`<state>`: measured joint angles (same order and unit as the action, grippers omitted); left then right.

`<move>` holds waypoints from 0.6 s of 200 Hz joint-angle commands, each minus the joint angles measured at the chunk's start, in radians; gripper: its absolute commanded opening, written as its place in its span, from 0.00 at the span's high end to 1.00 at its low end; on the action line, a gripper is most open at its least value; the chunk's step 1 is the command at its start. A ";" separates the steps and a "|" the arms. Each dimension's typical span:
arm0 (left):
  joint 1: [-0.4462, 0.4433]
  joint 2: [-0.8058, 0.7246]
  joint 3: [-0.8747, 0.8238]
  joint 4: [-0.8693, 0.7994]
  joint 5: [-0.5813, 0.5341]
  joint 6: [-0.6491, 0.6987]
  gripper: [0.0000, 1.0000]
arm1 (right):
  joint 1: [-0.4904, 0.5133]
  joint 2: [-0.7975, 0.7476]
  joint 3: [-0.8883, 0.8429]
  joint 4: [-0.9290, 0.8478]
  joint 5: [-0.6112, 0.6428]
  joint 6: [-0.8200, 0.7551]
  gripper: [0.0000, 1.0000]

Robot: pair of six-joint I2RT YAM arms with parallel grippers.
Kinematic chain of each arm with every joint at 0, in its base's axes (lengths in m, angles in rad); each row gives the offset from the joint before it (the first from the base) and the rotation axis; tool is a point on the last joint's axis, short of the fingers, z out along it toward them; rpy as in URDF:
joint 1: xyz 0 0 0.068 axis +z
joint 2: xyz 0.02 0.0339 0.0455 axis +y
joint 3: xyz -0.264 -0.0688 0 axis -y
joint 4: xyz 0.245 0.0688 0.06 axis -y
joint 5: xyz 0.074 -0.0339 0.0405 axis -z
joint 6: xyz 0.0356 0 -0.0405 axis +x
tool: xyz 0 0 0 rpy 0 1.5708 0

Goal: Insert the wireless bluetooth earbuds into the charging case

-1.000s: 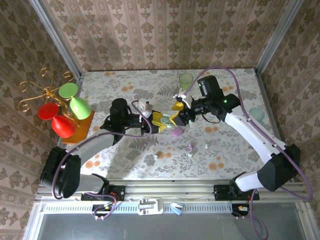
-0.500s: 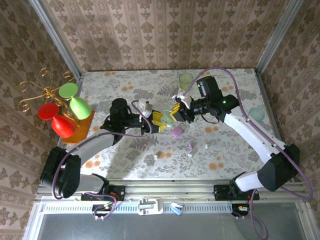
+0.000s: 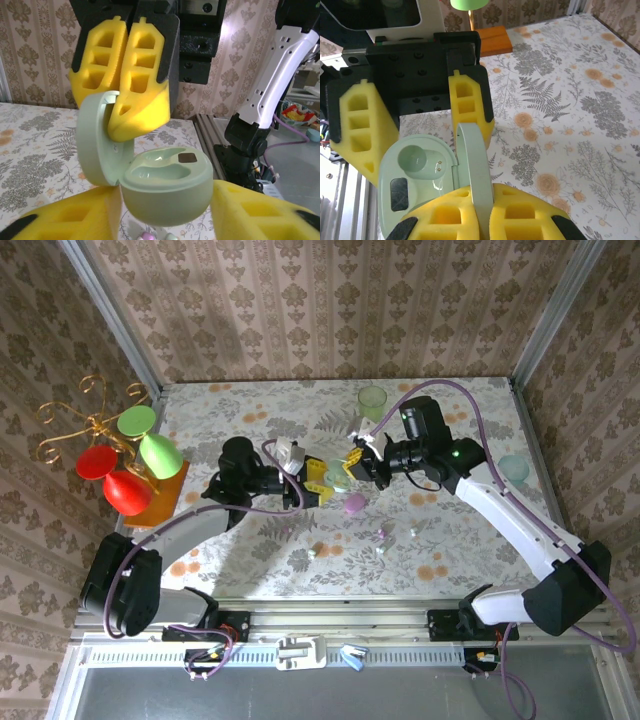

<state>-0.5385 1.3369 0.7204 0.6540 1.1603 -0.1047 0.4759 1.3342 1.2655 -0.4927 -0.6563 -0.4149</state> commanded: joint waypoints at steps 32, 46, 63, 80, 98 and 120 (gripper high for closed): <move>0.005 0.021 0.019 0.034 -0.001 -0.031 0.42 | 0.019 -0.029 -0.014 0.029 0.069 0.016 1.00; 0.005 0.024 0.020 0.032 -0.001 -0.040 0.38 | 0.027 -0.029 -0.011 0.033 0.086 0.016 1.00; 0.003 0.025 0.022 0.032 -0.002 -0.044 0.35 | 0.037 -0.030 -0.009 0.034 0.104 0.013 1.00; 0.002 0.027 0.024 0.032 0.000 -0.049 0.35 | 0.043 -0.029 -0.008 0.033 0.113 0.006 1.00; 0.000 0.030 0.027 0.032 0.004 -0.053 0.38 | 0.047 -0.025 -0.006 0.031 0.119 0.004 1.00; 0.000 0.036 0.031 0.033 0.009 -0.058 0.44 | 0.052 -0.023 -0.005 0.031 0.124 0.002 1.00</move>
<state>-0.5354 1.3594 0.7219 0.6601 1.1522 -0.1448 0.5182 1.3277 1.2655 -0.4740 -0.5537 -0.4122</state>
